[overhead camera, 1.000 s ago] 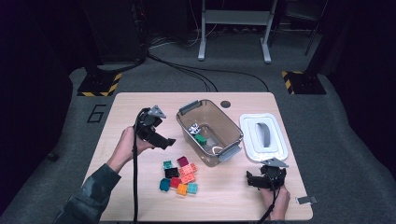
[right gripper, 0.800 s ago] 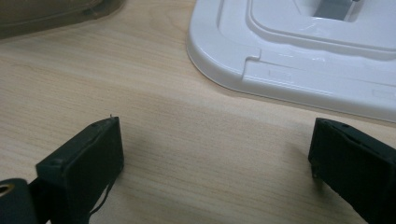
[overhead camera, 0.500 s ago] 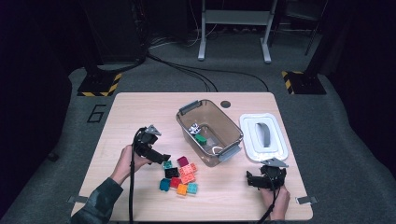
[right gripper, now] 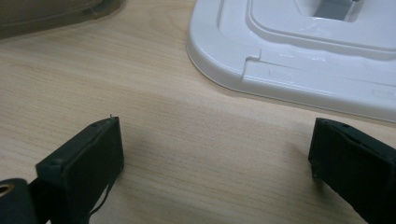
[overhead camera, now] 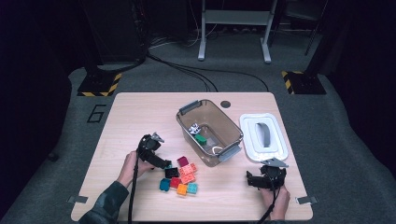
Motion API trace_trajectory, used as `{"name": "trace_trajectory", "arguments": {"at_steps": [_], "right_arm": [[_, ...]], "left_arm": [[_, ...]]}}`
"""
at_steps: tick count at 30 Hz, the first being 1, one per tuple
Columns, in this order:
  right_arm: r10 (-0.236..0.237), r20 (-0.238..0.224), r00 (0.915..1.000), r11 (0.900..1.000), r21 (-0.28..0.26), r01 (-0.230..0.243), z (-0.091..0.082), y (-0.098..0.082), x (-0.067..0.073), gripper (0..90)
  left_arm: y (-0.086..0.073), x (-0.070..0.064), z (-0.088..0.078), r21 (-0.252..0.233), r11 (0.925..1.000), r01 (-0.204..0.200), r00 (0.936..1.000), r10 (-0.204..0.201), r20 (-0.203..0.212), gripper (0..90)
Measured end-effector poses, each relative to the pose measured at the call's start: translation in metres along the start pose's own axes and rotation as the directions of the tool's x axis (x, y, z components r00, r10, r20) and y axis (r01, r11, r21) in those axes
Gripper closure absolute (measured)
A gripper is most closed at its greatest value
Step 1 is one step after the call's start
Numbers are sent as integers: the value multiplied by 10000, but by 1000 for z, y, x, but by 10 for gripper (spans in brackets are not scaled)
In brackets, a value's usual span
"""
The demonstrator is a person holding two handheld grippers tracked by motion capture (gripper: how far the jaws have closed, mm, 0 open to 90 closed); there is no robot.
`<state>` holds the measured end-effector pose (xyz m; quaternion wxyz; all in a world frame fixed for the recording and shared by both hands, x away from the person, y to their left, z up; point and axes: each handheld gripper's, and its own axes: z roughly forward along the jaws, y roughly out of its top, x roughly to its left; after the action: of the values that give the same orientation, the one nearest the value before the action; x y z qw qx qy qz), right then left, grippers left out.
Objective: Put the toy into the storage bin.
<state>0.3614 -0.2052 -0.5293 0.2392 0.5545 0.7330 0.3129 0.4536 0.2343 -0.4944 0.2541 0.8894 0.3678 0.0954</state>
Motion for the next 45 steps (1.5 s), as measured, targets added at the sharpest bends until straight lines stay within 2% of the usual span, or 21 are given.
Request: {"name": "trace_trajectory", "arguments": {"at_steps": [2,4,12,16,19,20,21,22,23,28,30,33,34,36,39,43,45], "right_arm": [[-4,-1,10000,10000,-1,4,0,0,0,23],[4,2,10000,10000,0,-4,0,0,0,24],[5,3,10000,10000,0,-5,0,0,0,24],[3,2,10000,10000,0,-3,0,0,0,24],[5,3,10000,10000,-1,-5,0,0,0,24],[7,3,10000,10000,-2,-7,0,0,0,24],[12,4,10000,10000,-1,-12,0,0,0,24],[5,4,10000,10000,-3,-5,0,0,0,24],[14,5,10000,10000,0,-14,0,0,0,24],[11,3,10000,10000,-5,-11,0,0,0,24],[13,2,10000,10000,-4,-13,0,0,0,24],[12,3,10000,10000,-3,-12,0,0,0,24],[9,2,10000,10000,-2,-9,0,0,0,24],[12,4,10000,10000,-3,-12,0,0,0,24],[7,3,10000,10000,-3,-7,0,0,0,24],[7,3,10000,10000,-2,-7,0,0,0,24],[12,3,10000,10000,-2,-12,0,0,0,24]], "left_arm": [[0,1,0,-32,10000,85,10000,-85,-14,44],[0,4,0,-77,10000,-6,9999,5,-161,43],[1,16,-4,-204,9998,81,9971,-96,-752,58],[2,14,-15,-591,9980,212,9996,-223,-181,62],[2,7,-17,-714,9974,-72,9993,99,369,69],[2,5,-17,-653,9976,-248,9991,269,313,78],[1,4,-16,-642,9972,-377,9982,406,447,84],[1,4,-16,-552,9974,-463,9969,497,612,105],[0,4,-15,-605,9969,-506,9970,539,555,122],[-8,5,-14,-503,9954,-821,9914,868,981,258],[-11,5,-13,-451,9944,-951,9903,992,974,316],[-13,8,-14,-502,9937,-997,9870,1052,1218,381],[-14,7,-13,-649,9933,-953,9876,1025,1190,396],[-14,7,-14,-738,9914,-1080,9836,1173,1371,434],[-15,3,-13,-714,9889,-1305,9815,1391,1318,464],[-18,-2,-8,-761,9879,-1352,9824,1436,1191,497],[-20,-2,-7,-703,9869,-1454,9808,1531,1211,520]]}}
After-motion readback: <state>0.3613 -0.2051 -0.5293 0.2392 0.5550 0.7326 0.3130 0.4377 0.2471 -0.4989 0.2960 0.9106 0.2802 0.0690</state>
